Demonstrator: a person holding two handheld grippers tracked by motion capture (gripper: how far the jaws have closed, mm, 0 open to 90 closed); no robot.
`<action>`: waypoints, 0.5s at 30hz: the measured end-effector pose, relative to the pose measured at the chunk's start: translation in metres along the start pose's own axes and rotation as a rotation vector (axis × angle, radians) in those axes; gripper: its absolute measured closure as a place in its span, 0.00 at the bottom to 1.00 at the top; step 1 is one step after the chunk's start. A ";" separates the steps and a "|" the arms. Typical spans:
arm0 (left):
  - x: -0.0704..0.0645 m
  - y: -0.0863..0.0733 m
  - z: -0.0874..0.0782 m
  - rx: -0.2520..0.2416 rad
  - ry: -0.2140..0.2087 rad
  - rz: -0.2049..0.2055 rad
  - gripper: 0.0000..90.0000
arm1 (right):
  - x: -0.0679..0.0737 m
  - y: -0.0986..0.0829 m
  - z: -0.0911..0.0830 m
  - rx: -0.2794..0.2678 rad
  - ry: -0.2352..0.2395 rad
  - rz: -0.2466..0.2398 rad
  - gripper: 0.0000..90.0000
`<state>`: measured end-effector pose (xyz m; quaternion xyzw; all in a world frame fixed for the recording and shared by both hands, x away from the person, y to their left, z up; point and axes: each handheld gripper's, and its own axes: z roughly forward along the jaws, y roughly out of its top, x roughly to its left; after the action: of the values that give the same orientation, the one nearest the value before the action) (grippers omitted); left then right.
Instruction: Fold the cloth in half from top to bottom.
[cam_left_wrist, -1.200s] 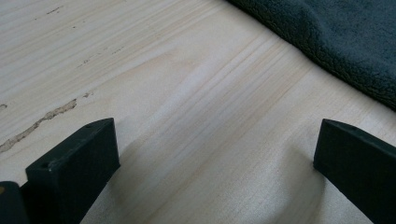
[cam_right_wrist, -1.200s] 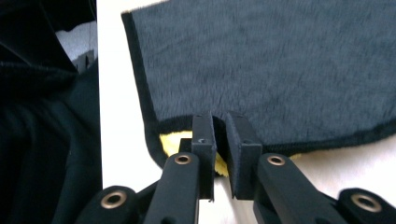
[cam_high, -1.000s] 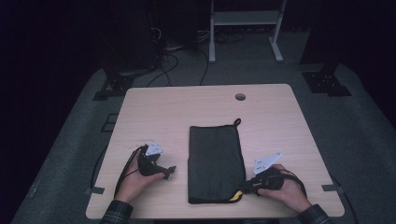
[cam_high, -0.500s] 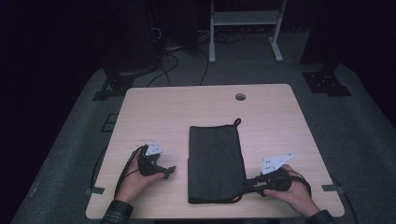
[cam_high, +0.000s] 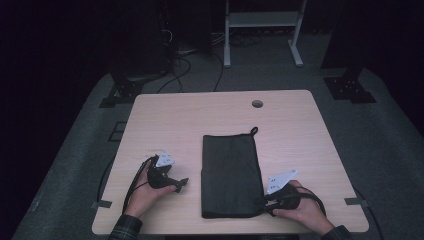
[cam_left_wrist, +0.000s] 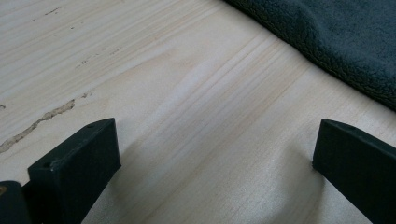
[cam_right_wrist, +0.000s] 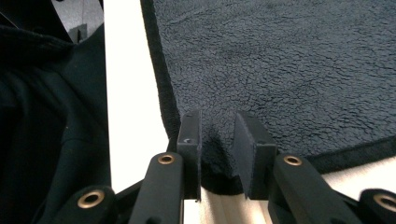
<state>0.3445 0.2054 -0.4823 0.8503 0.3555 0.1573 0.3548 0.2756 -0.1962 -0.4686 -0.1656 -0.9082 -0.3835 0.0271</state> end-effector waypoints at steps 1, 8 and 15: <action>0.000 0.001 0.000 0.000 0.000 0.000 0.05 | 0.000 0.001 -0.001 -0.005 -0.002 0.004 0.78; 0.003 0.017 0.005 -0.004 -0.043 -0.028 0.07 | -0.023 0.012 -0.015 -0.103 -0.094 0.053 0.58; 0.009 0.043 0.009 -0.055 -0.057 -0.009 0.11 | -0.059 0.029 -0.017 -0.137 -0.209 0.111 0.48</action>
<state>0.3768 0.1864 -0.4575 0.8428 0.3447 0.1408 0.3888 0.3392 -0.2056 -0.4470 -0.2563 -0.8670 -0.4234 -0.0579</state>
